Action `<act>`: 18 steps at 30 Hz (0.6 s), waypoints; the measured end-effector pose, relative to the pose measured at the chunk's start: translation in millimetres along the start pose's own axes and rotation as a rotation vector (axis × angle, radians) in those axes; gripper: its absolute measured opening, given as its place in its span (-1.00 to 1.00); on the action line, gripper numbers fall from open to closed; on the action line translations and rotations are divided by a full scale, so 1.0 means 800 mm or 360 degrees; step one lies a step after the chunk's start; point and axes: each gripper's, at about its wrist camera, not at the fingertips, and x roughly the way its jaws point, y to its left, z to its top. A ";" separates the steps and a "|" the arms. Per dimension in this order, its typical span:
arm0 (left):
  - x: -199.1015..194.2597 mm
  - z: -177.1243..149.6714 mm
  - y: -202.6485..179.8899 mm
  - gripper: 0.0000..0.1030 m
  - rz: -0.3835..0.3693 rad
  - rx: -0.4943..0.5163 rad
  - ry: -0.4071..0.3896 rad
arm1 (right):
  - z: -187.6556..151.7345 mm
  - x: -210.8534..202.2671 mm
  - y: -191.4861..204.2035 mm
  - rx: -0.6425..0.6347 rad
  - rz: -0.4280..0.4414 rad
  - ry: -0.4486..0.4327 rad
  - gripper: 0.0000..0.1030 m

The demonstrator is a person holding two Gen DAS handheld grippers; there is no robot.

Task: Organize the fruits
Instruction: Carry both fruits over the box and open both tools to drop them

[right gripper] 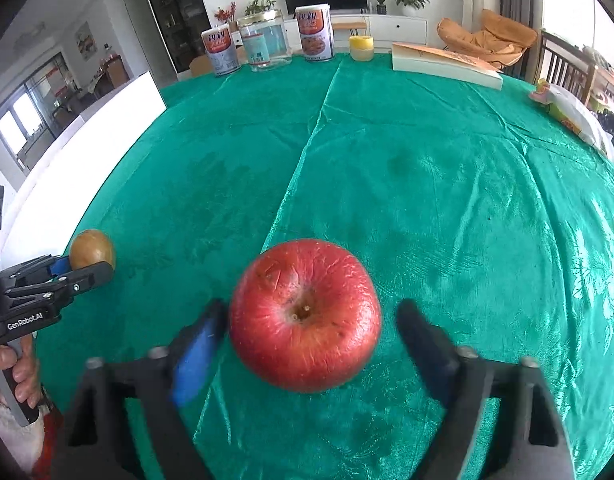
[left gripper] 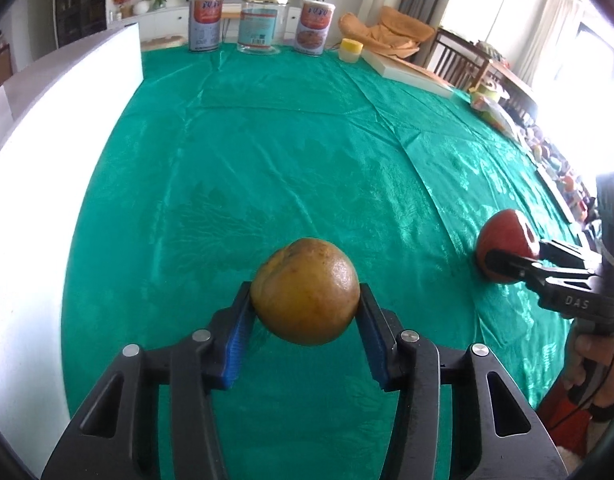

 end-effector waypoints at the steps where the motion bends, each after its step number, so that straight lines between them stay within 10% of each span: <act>1: -0.014 0.003 0.001 -0.02 -0.0033 -0.0024 -0.0011 | 0.002 0.000 0.002 -0.0002 -0.0011 0.0015 0.31; 8: -0.171 0.063 0.076 -0.02 -0.0303 -0.0341 -0.0229 | 0.070 -0.029 0.096 -0.0102 0.0354 -0.0034 0.30; 13: -0.240 0.104 0.207 -0.01 0.0003 -0.0593 -0.0365 | 0.161 -0.050 0.259 -0.0342 0.0678 -0.0111 0.30; 18: -0.188 0.102 0.346 -0.01 0.0411 -0.0876 -0.0100 | 0.214 0.002 0.436 -0.0644 0.0752 0.0068 0.31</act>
